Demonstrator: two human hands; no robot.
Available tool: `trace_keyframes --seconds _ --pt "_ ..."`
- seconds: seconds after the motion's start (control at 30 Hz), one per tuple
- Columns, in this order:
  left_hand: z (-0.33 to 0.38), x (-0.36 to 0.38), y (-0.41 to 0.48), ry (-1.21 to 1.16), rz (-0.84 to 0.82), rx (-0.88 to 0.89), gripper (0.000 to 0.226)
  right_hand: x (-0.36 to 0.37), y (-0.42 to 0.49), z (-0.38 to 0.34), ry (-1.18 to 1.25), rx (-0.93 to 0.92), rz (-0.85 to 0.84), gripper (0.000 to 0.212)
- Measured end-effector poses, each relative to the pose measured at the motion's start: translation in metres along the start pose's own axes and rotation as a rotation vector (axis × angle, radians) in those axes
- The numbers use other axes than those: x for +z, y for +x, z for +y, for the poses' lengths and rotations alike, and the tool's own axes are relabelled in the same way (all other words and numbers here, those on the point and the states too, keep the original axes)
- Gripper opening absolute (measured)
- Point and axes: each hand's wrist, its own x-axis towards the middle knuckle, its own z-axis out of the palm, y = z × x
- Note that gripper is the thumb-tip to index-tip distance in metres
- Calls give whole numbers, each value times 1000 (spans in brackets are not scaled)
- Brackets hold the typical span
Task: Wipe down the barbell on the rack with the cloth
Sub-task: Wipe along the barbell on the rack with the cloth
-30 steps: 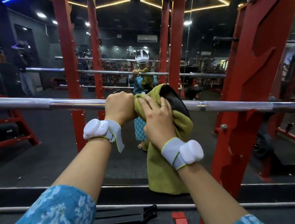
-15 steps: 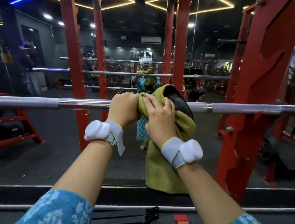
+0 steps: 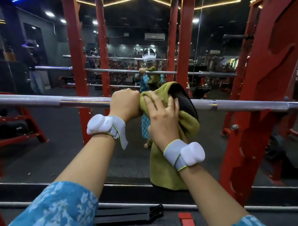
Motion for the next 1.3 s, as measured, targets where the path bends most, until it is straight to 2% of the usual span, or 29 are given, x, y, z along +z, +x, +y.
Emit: trace_keyframes --seconds 0.17,0.27,0.37,0.47,0.57,0.63,0.77,0.83,0.9,1.03,1.13,1.2,1.3 --pt "-4 -8 7 -26 -149 31 25 10 -21 18 -32 -100 83 65" --pt "-4 -10 7 -11 -187 20 12 6 -16 25 -48 22 110 68" --pt "-4 -10 6 -5 -172 18 13 0 0 14 13 146 83 67" --pt "-3 -9 6 -26 -145 27 14 2 0 4 14 32 70 61" --pt "-3 -6 4 -42 -120 16 24 10 -18 14 -6 -133 78 69" --pt "-3 -6 3 -27 -119 4 16 10 -22 30 -5 -138 112 71" --pt "-2 -8 3 -15 -145 -15 18 2 -15 55 -18 69 135 70" --pt "-2 -8 3 -17 -151 -17 16 -4 -3 48 34 184 109 67" --pt "-2 -7 4 -25 -145 -19 15 -8 4 35 79 221 63 65" --pt "-2 -6 2 -31 -115 -25 10 0 -9 19 0 -5 32 68" --pt "-2 -7 2 -34 -114 -27 12 6 -21 33 -2 -120 65 72" --pt "-2 -8 2 -33 -121 -21 16 5 -25 46 -7 -88 96 72" --pt "-1 -8 2 -26 -126 -15 18 -3 -18 61 30 82 95 74"
